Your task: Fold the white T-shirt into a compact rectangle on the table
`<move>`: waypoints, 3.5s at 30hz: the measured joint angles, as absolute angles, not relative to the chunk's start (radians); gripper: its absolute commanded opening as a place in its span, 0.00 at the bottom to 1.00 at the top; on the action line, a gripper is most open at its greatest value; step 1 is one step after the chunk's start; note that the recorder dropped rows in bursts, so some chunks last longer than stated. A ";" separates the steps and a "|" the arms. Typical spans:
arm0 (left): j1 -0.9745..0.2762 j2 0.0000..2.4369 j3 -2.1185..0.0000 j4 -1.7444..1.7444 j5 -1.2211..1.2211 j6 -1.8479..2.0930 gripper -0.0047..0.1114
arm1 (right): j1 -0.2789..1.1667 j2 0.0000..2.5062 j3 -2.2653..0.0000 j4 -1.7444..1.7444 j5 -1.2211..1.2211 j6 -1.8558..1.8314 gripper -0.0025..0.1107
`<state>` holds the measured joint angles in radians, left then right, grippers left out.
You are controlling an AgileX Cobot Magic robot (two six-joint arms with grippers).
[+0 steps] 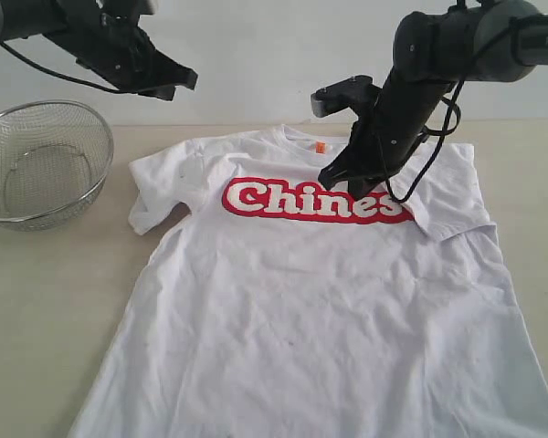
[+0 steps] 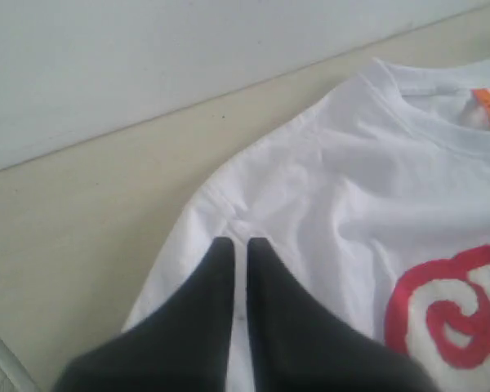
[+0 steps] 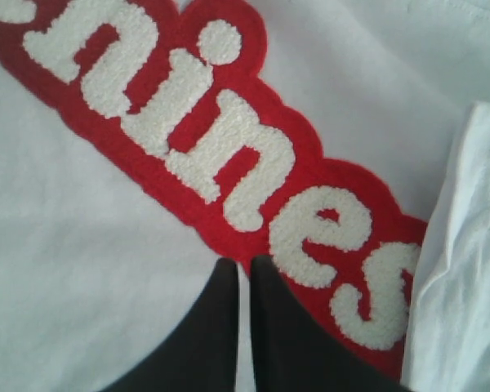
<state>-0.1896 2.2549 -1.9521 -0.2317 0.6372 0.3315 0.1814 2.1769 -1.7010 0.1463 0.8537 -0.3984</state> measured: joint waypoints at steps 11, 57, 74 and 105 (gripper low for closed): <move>-0.194 2.323 -1.952 -0.038 0.772 0.211 0.19 | 0.181 2.177 -1.701 0.146 0.870 -0.398 0.02; -0.194 2.419 -1.952 0.045 0.848 0.000 0.47 | 0.181 2.177 -1.701 0.148 0.864 -0.398 0.02; -0.194 2.447 -1.973 -0.016 0.842 -0.024 0.08 | 0.181 2.177 -1.701 0.148 0.863 -0.398 0.02; -0.438 2.437 -2.095 0.151 0.878 0.274 0.08 | 0.181 2.177 -1.701 0.148 0.853 -0.398 0.02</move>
